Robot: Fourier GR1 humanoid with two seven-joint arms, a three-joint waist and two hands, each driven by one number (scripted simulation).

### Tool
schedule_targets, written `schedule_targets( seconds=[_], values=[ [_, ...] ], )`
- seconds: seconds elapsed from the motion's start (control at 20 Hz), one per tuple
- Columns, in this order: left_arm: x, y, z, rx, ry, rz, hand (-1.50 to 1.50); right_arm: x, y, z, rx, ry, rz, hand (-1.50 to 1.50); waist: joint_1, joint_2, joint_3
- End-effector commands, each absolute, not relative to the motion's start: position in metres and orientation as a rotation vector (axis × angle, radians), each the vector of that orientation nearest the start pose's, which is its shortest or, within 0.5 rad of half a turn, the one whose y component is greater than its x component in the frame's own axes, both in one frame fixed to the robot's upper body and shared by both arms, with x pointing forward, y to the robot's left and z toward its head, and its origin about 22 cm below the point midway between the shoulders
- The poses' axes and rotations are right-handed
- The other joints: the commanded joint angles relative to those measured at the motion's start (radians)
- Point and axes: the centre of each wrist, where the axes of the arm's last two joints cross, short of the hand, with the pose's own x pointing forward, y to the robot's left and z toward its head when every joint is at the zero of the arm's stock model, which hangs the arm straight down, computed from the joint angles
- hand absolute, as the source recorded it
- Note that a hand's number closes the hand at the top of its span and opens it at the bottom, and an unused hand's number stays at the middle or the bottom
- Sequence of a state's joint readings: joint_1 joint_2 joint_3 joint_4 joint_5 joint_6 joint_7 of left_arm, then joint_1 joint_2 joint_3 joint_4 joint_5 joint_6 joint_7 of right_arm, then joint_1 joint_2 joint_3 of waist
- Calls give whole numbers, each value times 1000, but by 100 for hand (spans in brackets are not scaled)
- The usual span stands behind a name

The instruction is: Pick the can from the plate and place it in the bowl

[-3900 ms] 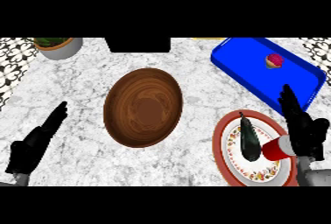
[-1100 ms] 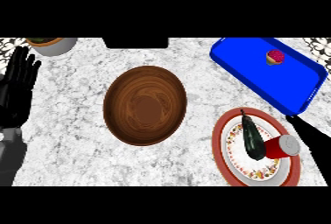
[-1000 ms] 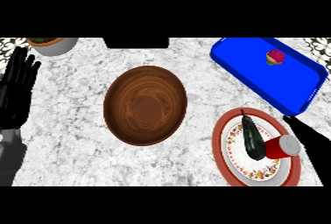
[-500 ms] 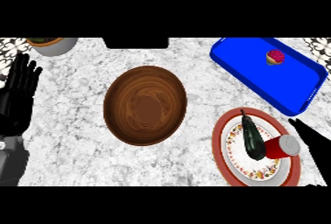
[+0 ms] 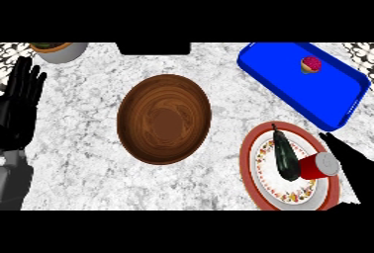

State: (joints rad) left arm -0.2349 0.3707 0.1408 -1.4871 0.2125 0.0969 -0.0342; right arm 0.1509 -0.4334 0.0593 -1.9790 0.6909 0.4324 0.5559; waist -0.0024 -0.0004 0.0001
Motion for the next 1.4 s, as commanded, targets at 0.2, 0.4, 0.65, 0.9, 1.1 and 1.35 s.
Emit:
schedule_targets(
  seconds=[0.2,0.4,0.65,0.9,1.1,1.35],
  values=[
    [304,340,80,260,-1797,21,0,213,-286,73,-840,-866,968,-150,0,1,0],
    [319,315,72,248,-1793,22,0,219,-289,60,-815,-879,954,-150,-3,1,0],
    [291,329,82,239,-1794,41,0,211,-292,31,-831,-829,931,-150,2,0,0],
    [293,327,86,242,-1786,39,0,222,-311,34,-817,-773,902,-150,2,0,0],
    [293,328,87,248,-1800,16,0,235,-308,31,-854,-832,964,150,3,0,0],
    [288,330,89,233,-1783,35,0,220,-327,17,-929,-925,955,150,3,0,0]
  ],
)
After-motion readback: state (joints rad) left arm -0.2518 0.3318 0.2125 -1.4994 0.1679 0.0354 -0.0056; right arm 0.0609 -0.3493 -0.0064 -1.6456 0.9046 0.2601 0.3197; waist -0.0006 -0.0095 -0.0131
